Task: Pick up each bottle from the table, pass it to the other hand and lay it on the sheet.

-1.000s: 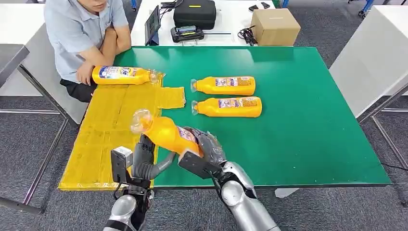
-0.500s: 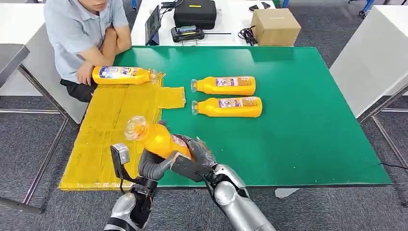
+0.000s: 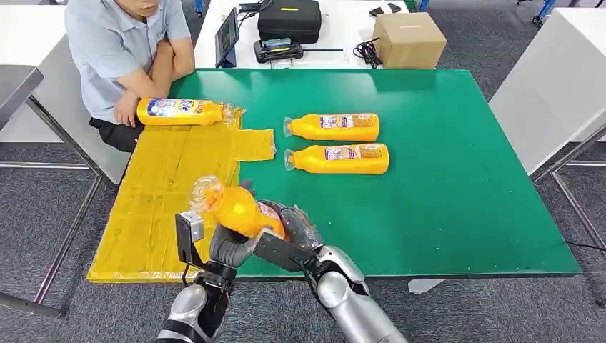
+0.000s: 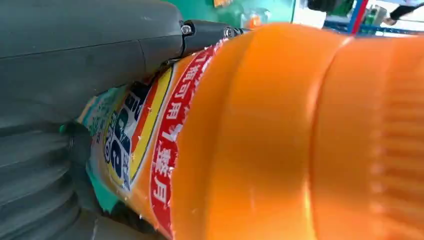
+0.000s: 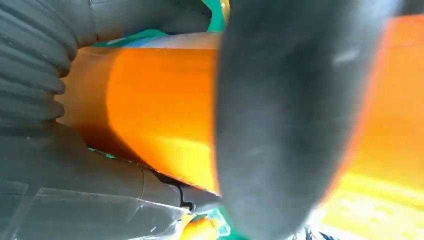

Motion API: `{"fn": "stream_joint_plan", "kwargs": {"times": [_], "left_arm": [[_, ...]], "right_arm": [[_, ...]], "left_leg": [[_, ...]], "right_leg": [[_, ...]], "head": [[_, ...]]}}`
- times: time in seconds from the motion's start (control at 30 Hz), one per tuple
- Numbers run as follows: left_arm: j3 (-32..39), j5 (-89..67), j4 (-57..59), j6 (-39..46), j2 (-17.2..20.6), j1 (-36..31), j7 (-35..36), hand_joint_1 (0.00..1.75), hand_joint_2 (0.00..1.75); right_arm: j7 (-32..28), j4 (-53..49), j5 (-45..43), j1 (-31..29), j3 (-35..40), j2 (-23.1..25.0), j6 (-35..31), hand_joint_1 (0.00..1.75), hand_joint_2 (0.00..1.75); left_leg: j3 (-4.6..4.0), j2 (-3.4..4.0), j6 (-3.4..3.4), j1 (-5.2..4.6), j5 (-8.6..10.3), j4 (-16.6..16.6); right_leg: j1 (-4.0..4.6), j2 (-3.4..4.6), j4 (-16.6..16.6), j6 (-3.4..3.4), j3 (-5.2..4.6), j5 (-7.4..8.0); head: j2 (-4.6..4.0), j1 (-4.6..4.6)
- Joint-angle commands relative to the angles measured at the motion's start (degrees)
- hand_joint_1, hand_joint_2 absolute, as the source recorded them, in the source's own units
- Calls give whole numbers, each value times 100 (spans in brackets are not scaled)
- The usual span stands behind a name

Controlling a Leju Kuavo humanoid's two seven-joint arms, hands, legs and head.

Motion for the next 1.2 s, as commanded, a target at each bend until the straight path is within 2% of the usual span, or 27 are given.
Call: {"fn": "stream_joint_plan", "kwargs": {"times": [0.03, 0.07, 0.1, 0.13, 0.17, 0.73, 0.93, 1.03, 1.2], "left_arm": [[10, -307, 295, 342, -28, -273, -151, 175, 175], [6, -326, 264, 366, -28, -261, -167, 175, 175], [9, -324, 236, 365, -28, -257, -167, 175, 175], [11, -313, 197, 408, -28, -247, -201, 175, 175], [9, -356, 146, 434, -28, -234, -247, 175, 175], [161, -332, -315, 727, -28, -45, -444, 175, 175], [657, -1016, -184, 1086, -20, -84, 35, 175, 175], [1054, -1496, -163, 1226, -16, -231, 224, 175, 175], [1195, -1578, -194, 1119, -27, -282, 269, 175, 175]], "right_arm": [[64, 37, -142, -102, 239, 8, 150, 175, 175], [64, 38, -146, -104, 238, 7, 151, 175, 175], [79, 58, -213, -106, 198, 16, 190, 154, 175], [79, 80, -226, -117, 194, 12, 196, 89, 175], [80, 103, -267, -116, 156, 21, 199, 0, 175], [164, 23, -131, -9, 181, 75, -1, 0, 175], [272, -673, 582, 334, 89, -28, -488, 0, 175], [433, -990, 1311, 424, 40, -58, -852, 0, 175], [449, -1047, 1375, 430, -13, -24, -798, 0, 175]], "left_leg": [[22, 0, -14, 9, -13, 4], [13, -2, -10, 6, -8, 3], [8, -1, -7, 4, -5, 1], [16, 3, -11, 7, -12, 6], [8, 2, -8, 5, -6, 3], [19, 3, -10, 7, -9, 0], [8, -3, -6, 3, -2, -3], [3, 1, -6, 3, -2, -1], [4, 1, -7, 5, -1, -1]], "right_leg": [[10, -5, 5, -18, 23, -14], [7, -5, 3, -13, 15, -9], [5, -3, 1, -9, 9, -5], [8, 0, 5, -14, 17, -11], [6, -1, 1, -10, 10, -6], [8, 0, -2, -14, 20, -9], [4, -4, -3, -8, 11, -4], [4, 0, -2, -7, 5, -2], [6, -4, -2, -9, 1, -2]], "head": [[0, 0], [0, 0], [0, 2], [0, -2], [0, 2], [0, 0], [0, 0], [0, 0], [0, 0]]}}
